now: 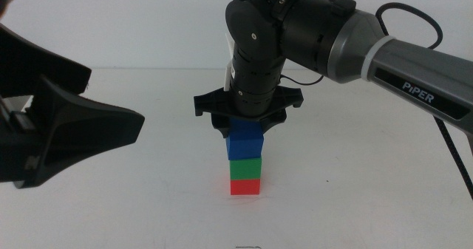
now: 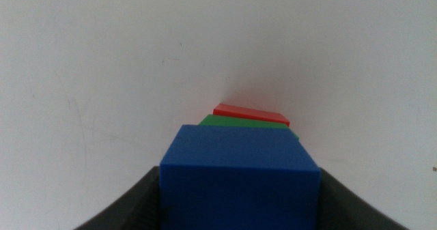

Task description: Stack red cubes first, then green, then blue cubes in a specific spot.

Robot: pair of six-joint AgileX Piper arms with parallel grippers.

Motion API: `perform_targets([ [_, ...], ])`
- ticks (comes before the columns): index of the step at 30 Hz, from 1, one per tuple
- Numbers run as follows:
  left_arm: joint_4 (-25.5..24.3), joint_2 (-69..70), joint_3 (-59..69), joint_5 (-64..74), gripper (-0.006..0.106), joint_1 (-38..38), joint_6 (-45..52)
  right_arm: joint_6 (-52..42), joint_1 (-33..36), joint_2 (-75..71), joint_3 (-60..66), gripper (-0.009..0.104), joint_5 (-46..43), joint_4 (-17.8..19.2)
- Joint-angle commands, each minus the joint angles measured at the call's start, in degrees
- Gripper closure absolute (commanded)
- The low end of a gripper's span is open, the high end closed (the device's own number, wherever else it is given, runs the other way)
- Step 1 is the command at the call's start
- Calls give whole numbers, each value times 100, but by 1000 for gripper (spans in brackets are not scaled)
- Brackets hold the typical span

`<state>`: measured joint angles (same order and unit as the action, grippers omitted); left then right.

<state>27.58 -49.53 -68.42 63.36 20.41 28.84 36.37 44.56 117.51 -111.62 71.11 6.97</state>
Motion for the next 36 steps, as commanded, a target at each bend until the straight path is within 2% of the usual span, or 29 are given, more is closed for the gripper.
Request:
perform_targets([
  [1,207,24,-114,-314,11,6,-11,-29,-25,-325,-183,41,337,155],
  [10,207,24,-114,-314,11,6,-11,-34,-25,-414,-183,36,337,269],
  [13,207,24,-114,-314,11,6,-11,-201,-14,-737,-183,36,337,418],
  [19,207,24,-114,-314,11,6,-11,-337,-7,-1396,-183,36,337,410],
  [25,207,24,-114,-314,11,6,-11,-895,-220,-2383,33,36,302,416],
  [29,207,24,-114,-314,11,6,-11,-1387,-742,-3439,1129,36,-496,360],
  [36,207,24,-114,-314,11,6,-11,-2463,-2212,-5604,3732,36,-3047,-311],
])
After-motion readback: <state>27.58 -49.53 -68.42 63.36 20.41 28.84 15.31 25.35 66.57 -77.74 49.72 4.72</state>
